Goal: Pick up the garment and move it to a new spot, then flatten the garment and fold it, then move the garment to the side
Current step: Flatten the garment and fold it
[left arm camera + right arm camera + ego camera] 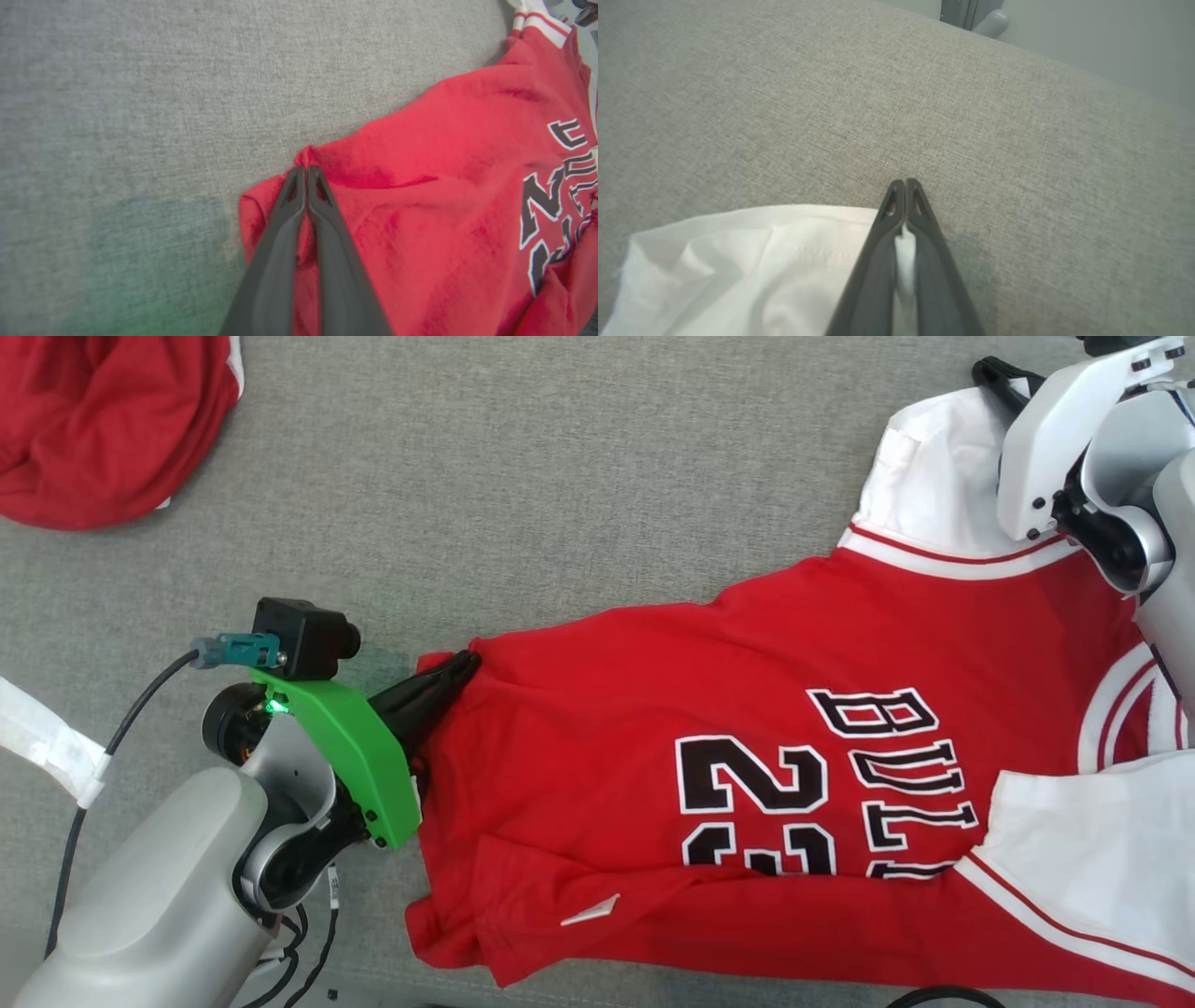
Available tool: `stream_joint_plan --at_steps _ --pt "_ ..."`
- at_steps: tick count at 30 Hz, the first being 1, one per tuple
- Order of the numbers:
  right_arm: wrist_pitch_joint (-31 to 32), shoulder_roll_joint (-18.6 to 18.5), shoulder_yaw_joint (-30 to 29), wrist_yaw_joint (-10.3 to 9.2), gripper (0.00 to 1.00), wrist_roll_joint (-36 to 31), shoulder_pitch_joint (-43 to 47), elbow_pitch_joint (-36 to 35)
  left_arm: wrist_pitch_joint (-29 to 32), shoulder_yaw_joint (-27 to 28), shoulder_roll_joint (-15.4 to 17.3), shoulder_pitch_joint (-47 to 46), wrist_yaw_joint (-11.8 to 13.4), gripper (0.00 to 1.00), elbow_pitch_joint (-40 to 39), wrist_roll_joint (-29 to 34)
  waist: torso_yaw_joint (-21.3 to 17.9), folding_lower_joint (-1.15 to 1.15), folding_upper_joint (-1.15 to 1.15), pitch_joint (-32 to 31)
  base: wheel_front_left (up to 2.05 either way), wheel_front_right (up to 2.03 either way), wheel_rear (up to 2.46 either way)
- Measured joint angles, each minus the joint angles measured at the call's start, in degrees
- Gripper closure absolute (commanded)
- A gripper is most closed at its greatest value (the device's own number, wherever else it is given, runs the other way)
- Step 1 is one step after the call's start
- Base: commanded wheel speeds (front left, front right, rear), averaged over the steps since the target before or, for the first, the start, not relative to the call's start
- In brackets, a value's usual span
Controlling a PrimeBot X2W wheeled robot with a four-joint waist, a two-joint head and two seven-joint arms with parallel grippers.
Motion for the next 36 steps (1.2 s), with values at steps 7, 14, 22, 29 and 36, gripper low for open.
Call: stream_joint_plan --at_steps 7,14,22,29,36 --pt "-4.69 -0.71 0.33 -0.01 1.0 2.91 0.39 -1.72 -4.25 0.47 0.29 -0.05 -0.09 1.0 2.36 0.15 -1.33 0.0 0.0 -1.53 0.0 0.0 0.0" --pt "-11.85 -2.1 -1.31 -0.01 1.0 5.22 2.4 -3.63 -7.99 2.09 0.47 -0.33 1.16 1.0 4.39 1.15 -2.45 0.0 0.0 -4.75 0.0 0.0 0.0" --pt "-17.71 -4.07 -3.7 -0.01 1.0 8.06 10.33 -11.14 -11.22 0.84 0.78 0.47 1.98 1.0 3.78 4.7 -4.11 0.0 0.0 -8.36 0.0 0.0 0.0" --pt "-21.13 -5.57 -8.82 -0.03 1.0 9.02 29.63 -24.49 -14.49 2.32 7.11 13.42 7.48 1.0 -7.43 3.63 -6.27 0.0 0.0 -12.34 0.0 0.0 0.0" --pt "-20.18 -0.19 -16.74 -0.07 1.0 7.88 50.86 -35.38 -17.81 4.85 11.47 27.97 15.11 1.0 -18.09 0.37 -9.62 0.0 0.0 -15.31 0.0 0.0 0.0"
